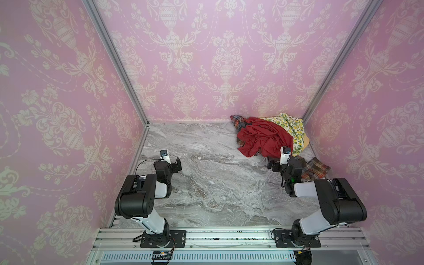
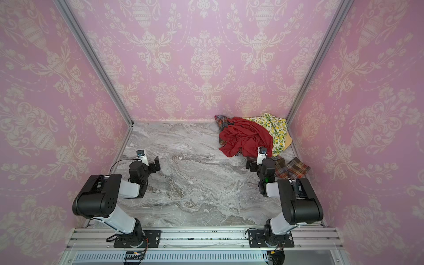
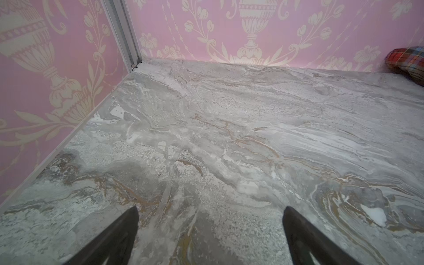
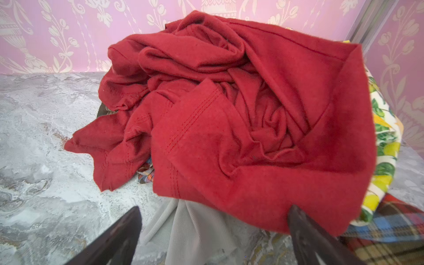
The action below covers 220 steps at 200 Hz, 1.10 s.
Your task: Pick out a specific cloth from the pile
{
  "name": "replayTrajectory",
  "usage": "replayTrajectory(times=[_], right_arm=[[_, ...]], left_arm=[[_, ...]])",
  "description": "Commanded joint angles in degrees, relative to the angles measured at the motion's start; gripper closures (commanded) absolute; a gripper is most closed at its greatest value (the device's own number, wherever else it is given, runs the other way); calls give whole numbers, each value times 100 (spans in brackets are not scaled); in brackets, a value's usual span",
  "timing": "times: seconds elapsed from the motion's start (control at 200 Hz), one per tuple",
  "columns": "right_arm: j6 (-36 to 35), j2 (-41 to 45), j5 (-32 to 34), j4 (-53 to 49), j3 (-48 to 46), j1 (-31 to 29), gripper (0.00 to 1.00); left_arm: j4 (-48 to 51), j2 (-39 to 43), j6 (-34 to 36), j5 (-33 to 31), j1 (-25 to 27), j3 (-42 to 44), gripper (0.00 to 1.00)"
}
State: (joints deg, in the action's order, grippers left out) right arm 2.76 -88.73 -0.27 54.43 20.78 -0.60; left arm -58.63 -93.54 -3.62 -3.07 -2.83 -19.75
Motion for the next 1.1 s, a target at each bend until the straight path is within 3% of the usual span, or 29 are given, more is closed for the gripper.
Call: replayTrajectory(times=[0.0,1.096], right_arm=[[-56,11,-71,-13,9,7,0],[-65,6,-52,-21,22,2,0]], left_arm=[[89,-7,151,136,-16,-73,1],[71,-15,124,94,-25,-73,1]])
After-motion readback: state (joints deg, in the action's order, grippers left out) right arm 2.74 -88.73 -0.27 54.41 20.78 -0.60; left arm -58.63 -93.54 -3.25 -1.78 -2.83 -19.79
